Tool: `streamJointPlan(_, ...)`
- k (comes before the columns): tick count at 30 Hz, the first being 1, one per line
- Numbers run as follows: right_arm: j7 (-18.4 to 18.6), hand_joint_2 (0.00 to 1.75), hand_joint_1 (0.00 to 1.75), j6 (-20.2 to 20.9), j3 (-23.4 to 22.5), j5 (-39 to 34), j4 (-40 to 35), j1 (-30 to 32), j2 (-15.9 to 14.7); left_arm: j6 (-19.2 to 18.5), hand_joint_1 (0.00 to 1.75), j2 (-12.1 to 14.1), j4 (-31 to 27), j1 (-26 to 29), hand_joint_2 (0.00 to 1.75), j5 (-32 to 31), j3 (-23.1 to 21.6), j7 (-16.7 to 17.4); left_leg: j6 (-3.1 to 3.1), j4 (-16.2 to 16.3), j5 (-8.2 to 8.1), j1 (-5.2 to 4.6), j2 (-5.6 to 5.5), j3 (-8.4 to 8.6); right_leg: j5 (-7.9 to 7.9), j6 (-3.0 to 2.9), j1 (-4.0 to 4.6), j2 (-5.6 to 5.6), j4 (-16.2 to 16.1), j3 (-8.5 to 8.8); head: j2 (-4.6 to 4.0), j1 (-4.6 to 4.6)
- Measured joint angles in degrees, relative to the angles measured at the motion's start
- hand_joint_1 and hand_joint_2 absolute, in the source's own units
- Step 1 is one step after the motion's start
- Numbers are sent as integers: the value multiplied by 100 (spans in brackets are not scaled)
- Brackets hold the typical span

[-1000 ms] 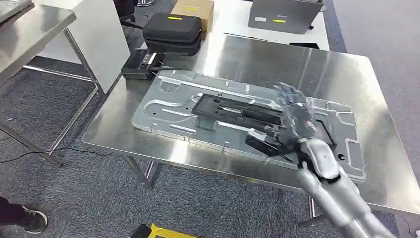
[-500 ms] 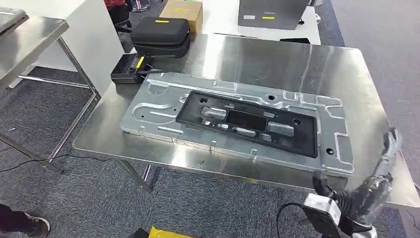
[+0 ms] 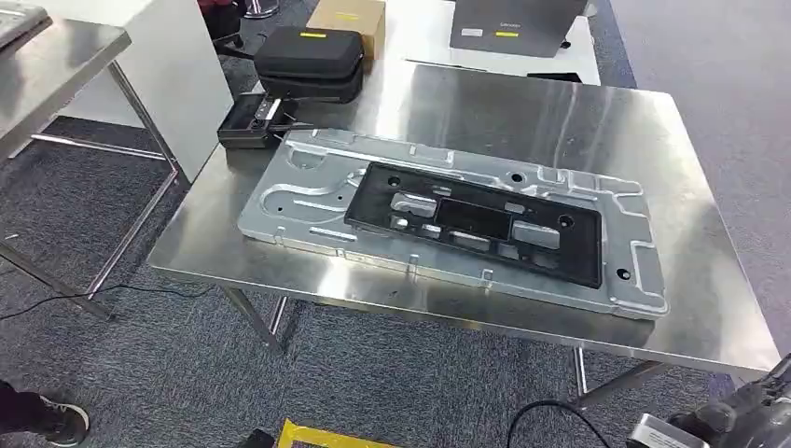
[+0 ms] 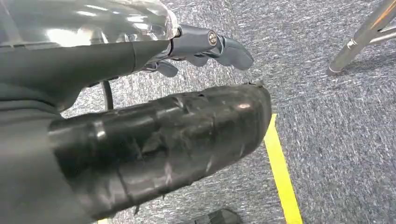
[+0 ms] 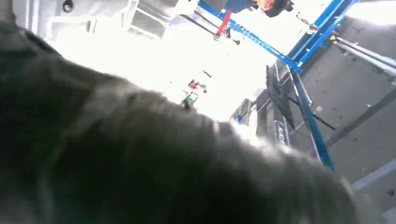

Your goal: Take the parts from the cabinet and place them on the table.

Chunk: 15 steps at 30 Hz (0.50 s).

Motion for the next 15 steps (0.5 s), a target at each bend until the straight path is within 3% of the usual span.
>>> streamJointPlan(1,-13,0,0,0,-13,-24,-26,5,26,0,0,0,0,-4,0,0,0,0,-6,24,-4,0,-1,-4,230,-16,-2,-3,-586,353,0,0)
streamJointPlan(2,-33,0,0,0,-17,-69,-46,6,46,0,0,0,0,-6,0,4,2,4,-23,41,-9,0,-1,-4,315,-43,0,-3,-1080,627,0,2)
streamJointPlan(3,-42,0,0,2,-17,-125,-46,9,66,9,0,0,0,-11,0,11,4,11,-62,54,-5,-37,-3,-23,256,-62,48,0,-1159,648,-2,0)
streamJointPlan(6,-37,0,0,2,-17,-319,-37,103,116,28,0,0,0,-13,0,22,18,20,-162,29,51,-21,-4,-39,326,-142,72,2,-1167,603,0,-2)
streamJointPlan(7,-33,0,0,2,-17,-396,-28,106,133,31,0,0,0,-14,0,31,31,20,-203,32,62,-41,-6,-42,369,-205,37,2,-1220,591,0,-2)
streamJointPlan(8,-35,0,0,2,-17,-486,-13,108,164,35,0,2,0,-14,0,33,46,20,-230,110,-46,-12,-14,-81,414,-261,9,-25,-1257,592,-2,0)
streamJointPlan(9,-42,0,0,2,-17,-580,5,118,173,48,0,2,0,-15,0,37,59,20,-252,295,-251,-14,-18,-152,443,-308,9,-22,-1270,567,-2,-11)
streamJointPlan(11,-68,0,0,2,-17,-771,50,170,216,55,0,2,0,-15,0,39,83,24,-295,1198,-814,2,-18,-501,489,-344,22,-36,-1258,474,0,-17)
streamJointPlan(12,-77,0,0,2,-17,-850,70,196,225,57,0,2,0,-10,0,39,94,28,-309,1609,-990,3,-17,-648,513,-347,28,-39,-1242,421,0,-17)
streamJointPlan(13,-98,0,0,2,-17,-931,83,222,234,59,0,2,0,-3,0,39,98,35,-317,1783,-1020,3,-17,-681,536,-341,28,-38,-1223,373,0,-17)
streamJointPlan(14,-125,0,0,2,-17,-1022,98,249,242,61,0,2,0,0,0,39,101,46,-316,1687,-934,5,-17,-582,552,-332,28,-38,-1205,335,0,-18)
streamJointPlan(15,-138,0,0,2,-17,-1095,111,280,249,66,0,0,0,-1,0,39,103,50,-306,1331,-745,6,-17,-354,571,-322,28,-37,-1188,304,0,-18)
